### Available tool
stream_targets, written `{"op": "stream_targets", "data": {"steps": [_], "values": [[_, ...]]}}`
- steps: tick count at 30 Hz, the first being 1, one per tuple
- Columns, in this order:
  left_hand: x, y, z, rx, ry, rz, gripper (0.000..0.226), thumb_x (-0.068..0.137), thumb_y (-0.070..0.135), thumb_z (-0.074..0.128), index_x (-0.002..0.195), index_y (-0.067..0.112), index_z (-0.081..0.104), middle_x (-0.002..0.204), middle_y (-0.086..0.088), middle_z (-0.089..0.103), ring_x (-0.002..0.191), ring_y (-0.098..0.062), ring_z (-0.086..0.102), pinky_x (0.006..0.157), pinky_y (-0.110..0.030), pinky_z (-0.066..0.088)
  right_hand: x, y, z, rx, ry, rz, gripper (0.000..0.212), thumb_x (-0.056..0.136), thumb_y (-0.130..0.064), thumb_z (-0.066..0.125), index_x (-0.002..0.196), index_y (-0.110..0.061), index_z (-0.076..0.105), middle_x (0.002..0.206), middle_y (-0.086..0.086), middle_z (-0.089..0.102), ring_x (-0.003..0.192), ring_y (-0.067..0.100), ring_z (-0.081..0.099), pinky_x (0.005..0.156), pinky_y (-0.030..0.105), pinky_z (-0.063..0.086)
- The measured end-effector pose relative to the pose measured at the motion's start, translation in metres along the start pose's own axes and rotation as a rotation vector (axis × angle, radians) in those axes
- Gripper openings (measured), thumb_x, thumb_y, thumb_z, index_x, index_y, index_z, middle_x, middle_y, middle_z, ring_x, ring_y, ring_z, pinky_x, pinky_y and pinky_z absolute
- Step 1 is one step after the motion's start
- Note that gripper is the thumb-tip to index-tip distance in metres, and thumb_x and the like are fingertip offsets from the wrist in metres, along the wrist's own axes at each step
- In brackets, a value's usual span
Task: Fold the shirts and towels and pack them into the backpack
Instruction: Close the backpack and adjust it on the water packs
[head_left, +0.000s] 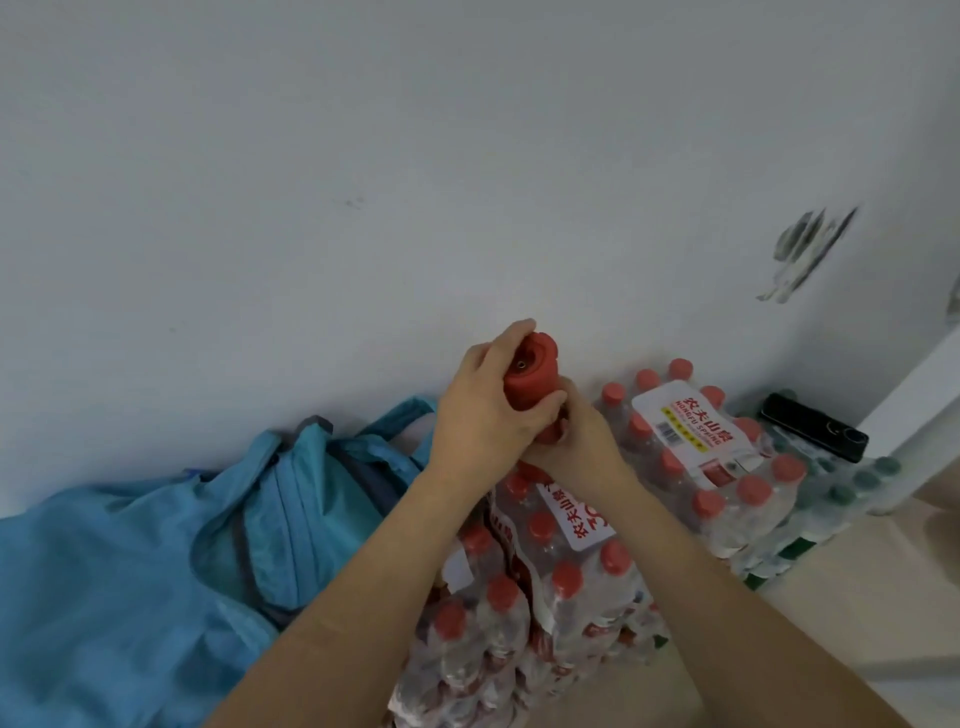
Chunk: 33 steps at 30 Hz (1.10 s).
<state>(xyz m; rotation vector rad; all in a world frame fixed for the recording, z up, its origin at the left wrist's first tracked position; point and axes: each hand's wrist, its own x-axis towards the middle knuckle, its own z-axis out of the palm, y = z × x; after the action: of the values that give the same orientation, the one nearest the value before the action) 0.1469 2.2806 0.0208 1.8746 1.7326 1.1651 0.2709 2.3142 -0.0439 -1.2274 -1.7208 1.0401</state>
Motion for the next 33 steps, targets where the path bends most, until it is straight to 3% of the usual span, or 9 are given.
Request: {"op": "stream_targets", "data": {"steps": [2, 5, 11, 18, 21, 25, 28, 33], "values": [[0.006, -0.005, -0.002, -0.025, 0.046, -0.044, 0.066, 0.077, 0.041, 0.072, 0.133, 0.046, 0.037, 0.122, 0.011, 0.049, 0.100, -0.004, 0.050, 0.087, -0.022, 0.048, 0.007, -0.001, 0.002, -0.035, -0.049, -0.016, 0.070, 0.068, -0.036, 0.082, 0.127, -0.032, 0.044, 0.108, -0.016, 0.062, 0.094, -0.004, 0.061, 0.075, 0.014, 0.049], [0.013, -0.018, -0.006, -0.121, 0.084, -0.107, 0.064, 0.074, 0.044, 0.072, 0.130, 0.046, 0.042, 0.122, 0.010, 0.052, 0.105, -0.008, 0.054, 0.092, -0.034, 0.051, 0.015, 0.004, 0.005, -0.133, -0.084, -0.025, 0.072, 0.070, -0.038, 0.082, 0.129, -0.033, 0.041, 0.109, -0.016, 0.061, 0.093, -0.003, 0.059, 0.075, 0.012, 0.048], [0.021, -0.026, 0.002, -0.160, 0.109, -0.104, 0.064, 0.079, 0.037, 0.073, 0.133, 0.038, 0.040, 0.127, 0.010, 0.052, 0.110, -0.007, 0.053, 0.092, -0.036, 0.052, 0.027, 0.010, -0.001, -0.193, -0.089, 0.048, 0.070, 0.061, -0.060, 0.077, 0.118, -0.037, 0.044, 0.098, -0.013, 0.066, 0.085, 0.006, 0.065, 0.076, 0.036, 0.057], [0.034, -0.028, 0.017, -0.019, -0.005, -0.127, 0.090, 0.083, 0.033, 0.070, 0.145, 0.046, 0.006, 0.139, 0.002, 0.046, 0.117, -0.016, 0.054, 0.093, -0.043, 0.051, 0.036, 0.010, 0.005, -0.229, 0.017, 0.131, 0.061, 0.069, -0.056, 0.071, 0.115, -0.030, 0.041, 0.091, -0.011, 0.061, 0.077, 0.009, 0.063, 0.069, 0.040, 0.057], [0.035, -0.026, 0.020, -0.020, 0.014, -0.131, 0.092, 0.081, 0.035, 0.071, 0.145, 0.045, 0.005, 0.139, 0.002, 0.044, 0.116, -0.016, 0.054, 0.094, -0.041, 0.051, 0.036, 0.012, 0.005, -0.231, 0.012, 0.149, 0.085, 0.057, -0.067, 0.067, 0.127, -0.034, 0.031, 0.104, -0.004, 0.060, 0.086, 0.015, 0.064, 0.072, 0.043, 0.057], [0.031, -0.029, 0.017, -0.053, 0.055, -0.141, 0.096, 0.079, 0.034, 0.075, 0.146, 0.044, 0.006, 0.143, 0.004, 0.039, 0.119, -0.014, 0.050, 0.096, -0.033, 0.048, 0.037, 0.007, -0.007, -0.184, -0.035, 0.196, 0.115, 0.050, -0.075, 0.067, 0.144, -0.038, 0.011, 0.135, 0.007, 0.046, 0.118, 0.025, 0.052, 0.090, 0.053, 0.050], [0.028, -0.035, 0.013, -0.061, 0.066, -0.165, 0.096, 0.078, 0.032, 0.075, 0.146, 0.043, 0.008, 0.143, 0.003, 0.039, 0.121, -0.013, 0.048, 0.098, -0.032, 0.045, 0.031, 0.003, -0.014, -0.176, -0.045, 0.168, 0.115, 0.057, -0.073, 0.069, 0.147, -0.038, 0.008, 0.144, 0.011, 0.038, 0.130, 0.026, 0.043, 0.099, 0.053, 0.044], [0.026, -0.042, 0.010, -0.098, 0.069, -0.243, 0.098, 0.076, 0.031, 0.077, 0.145, 0.043, 0.008, 0.141, 0.003, 0.043, 0.121, -0.016, 0.051, 0.098, -0.044, 0.048, 0.026, 0.004, -0.011, -0.183, -0.086, 0.143, 0.106, 0.068, -0.063, 0.072, 0.148, -0.038, 0.007, 0.146, 0.008, 0.037, 0.133, 0.025, 0.039, 0.103, 0.053, 0.041]]}}
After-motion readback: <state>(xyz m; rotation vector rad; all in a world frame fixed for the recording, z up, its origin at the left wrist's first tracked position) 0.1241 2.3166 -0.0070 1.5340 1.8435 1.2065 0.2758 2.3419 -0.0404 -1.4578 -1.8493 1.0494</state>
